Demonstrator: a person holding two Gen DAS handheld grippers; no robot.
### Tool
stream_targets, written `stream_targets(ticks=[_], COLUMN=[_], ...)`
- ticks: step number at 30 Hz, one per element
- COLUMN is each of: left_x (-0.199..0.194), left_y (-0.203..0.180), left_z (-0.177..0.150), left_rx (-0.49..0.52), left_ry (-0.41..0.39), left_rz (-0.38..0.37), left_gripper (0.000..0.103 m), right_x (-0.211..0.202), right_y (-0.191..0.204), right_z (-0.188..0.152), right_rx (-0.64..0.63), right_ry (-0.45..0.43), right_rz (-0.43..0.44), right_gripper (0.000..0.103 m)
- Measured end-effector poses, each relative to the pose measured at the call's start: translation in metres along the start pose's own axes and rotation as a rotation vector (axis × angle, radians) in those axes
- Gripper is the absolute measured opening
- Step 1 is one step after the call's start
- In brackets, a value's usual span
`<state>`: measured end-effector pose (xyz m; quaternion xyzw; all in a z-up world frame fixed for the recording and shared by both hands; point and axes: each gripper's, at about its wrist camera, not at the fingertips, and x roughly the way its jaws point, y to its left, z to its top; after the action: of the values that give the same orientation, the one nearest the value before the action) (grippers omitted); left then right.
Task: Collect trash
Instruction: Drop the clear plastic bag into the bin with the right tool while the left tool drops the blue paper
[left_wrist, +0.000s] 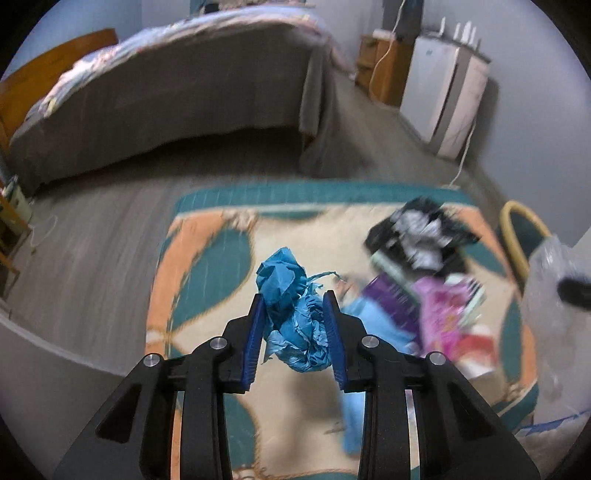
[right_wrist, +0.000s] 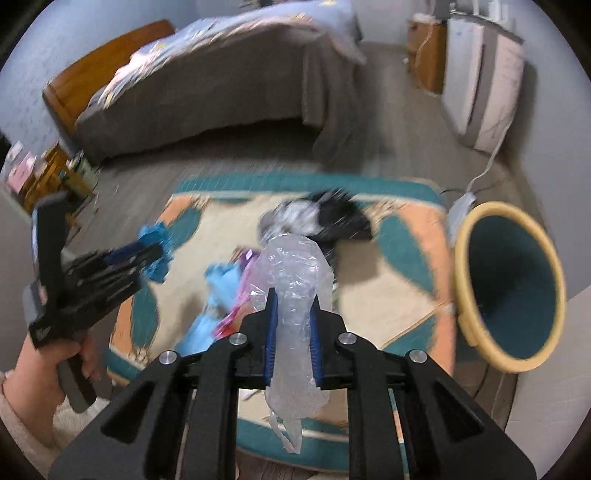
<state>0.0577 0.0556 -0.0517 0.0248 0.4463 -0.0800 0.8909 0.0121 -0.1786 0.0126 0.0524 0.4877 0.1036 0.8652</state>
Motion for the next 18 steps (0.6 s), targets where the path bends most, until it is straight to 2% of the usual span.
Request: stream_targets(ticks=[9, 18], left_x=[-0.027, -0.033], left_y=[-0.039, -0.085], left_z=[0.017, 0.02], left_rx=[0.065, 0.153], left_ry=[-0.084, -0.104], left_rz=[-0.054, -0.094], left_gripper=[0.033, 0.033], right_x=[-0.047, -0.082], right_y=[-0.07, -0.141], right_z=[0.032, 0.039], right_rx=[0.111, 0.209], right_ry=[-0.125, -0.218], right_rz=[-0.039, -0.096], right_gripper=[0.014, 0.014])
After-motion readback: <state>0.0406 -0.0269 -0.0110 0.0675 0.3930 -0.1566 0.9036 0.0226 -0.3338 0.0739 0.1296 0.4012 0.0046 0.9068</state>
